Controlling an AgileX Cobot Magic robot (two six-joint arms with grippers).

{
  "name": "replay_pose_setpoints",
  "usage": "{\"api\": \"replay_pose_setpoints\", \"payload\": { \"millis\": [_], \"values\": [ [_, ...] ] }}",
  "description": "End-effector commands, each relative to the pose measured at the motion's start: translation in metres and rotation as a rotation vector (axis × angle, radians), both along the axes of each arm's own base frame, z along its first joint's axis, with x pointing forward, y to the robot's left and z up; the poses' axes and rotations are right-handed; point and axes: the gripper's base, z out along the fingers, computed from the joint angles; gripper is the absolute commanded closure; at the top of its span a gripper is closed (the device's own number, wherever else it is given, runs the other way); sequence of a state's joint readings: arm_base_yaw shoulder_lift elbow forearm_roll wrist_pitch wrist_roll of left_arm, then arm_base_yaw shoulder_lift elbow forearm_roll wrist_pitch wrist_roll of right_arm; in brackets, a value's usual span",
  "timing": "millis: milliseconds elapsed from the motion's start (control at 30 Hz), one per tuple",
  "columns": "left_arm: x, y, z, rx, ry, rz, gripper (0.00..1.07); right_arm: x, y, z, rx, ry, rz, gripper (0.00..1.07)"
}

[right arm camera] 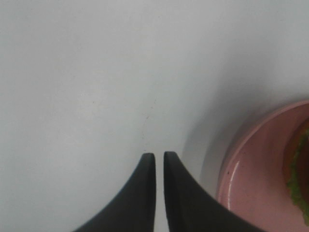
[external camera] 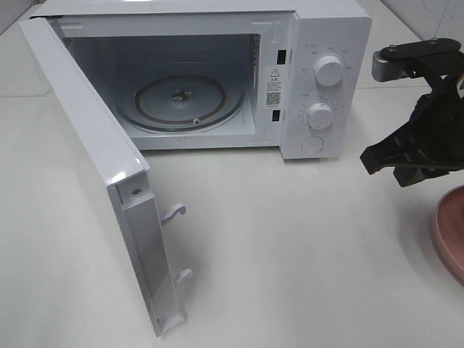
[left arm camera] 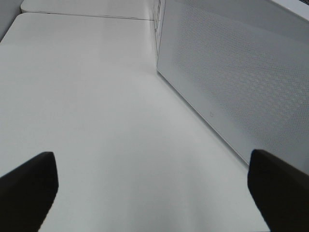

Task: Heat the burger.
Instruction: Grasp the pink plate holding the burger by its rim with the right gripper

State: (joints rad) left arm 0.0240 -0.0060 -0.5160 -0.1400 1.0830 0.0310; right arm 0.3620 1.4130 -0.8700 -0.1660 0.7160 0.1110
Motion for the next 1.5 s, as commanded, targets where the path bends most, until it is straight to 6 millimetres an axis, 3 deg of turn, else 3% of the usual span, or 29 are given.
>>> {"api": "replay_pose_setpoints", "payload": {
  "millis": [33,300,467,500,533,600,633,667,700,733,767,800,1200,1500],
  "values": [
    [0.0,0.0,0.001,-0.009,-0.018,-0.002,0.06,0.0,-0.001,0.009,-0.094,0.015,0.173,0.98],
    [0.0,0.0,0.001,-0.009,-0.018,-0.002,0.06,0.001,-0.001,0.014,-0.202,0.01,0.418,0.96],
    [0.0,0.0,0.001,-0.009,-0.018,-0.002,0.06,0.001,-0.001,0.014,-0.172,0.012,0.348,0.92],
    [0.0,0.0,0.001,-0.009,-0.018,-0.002,0.06,0.001,-0.001,0.014,-0.148,0.01,0.289,0.84],
    [0.0,0.0,0.001,-0.009,-0.018,-0.002,0.06,0.001,-0.001,0.014,-0.148,0.01,0.289,0.84],
    [0.0,0.0,0.001,-0.009,-0.018,-0.002,0.06,0.001,-0.001,0.014,-0.13,0.012,0.232,0.62],
    [0.0,0.0,0.001,-0.009,-0.018,-0.002,0.06,0.001,-0.001,0.014,-0.13,0.012,0.232,0.62],
    [0.0,0.0,0.001,-0.009,-0.018,-0.002,0.06,0.001,-0.002,0.014,-0.129,0.015,0.226,0.41],
    [0.0,0.0,0.001,-0.009,-0.018,-0.002,0.06,0.001,-0.002,0.014,-0.13,0.02,0.225,0.3],
    [0.0,0.0,0.001,-0.009,-0.018,-0.002,0.06,0.001,-0.002,0.014,-0.13,0.02,0.225,0.3],
    [0.0,0.0,0.001,-0.009,-0.018,-0.002,0.06,0.0,-0.002,0.013,-0.14,0.029,0.229,0.13],
    [0.0,0.0,0.001,-0.009,-0.018,-0.002,0.06,0.0,-0.003,0.013,-0.153,0.03,0.238,0.08],
    [0.0,0.0,0.001,-0.009,-0.018,-0.002,0.06,-0.006,-0.013,0.011,-0.2,0.127,0.189,0.1],
    [0.0,0.0,0.001,-0.009,-0.018,-0.002,0.06,-0.008,-0.039,0.003,-0.197,0.2,0.065,0.14]
  ]
}}
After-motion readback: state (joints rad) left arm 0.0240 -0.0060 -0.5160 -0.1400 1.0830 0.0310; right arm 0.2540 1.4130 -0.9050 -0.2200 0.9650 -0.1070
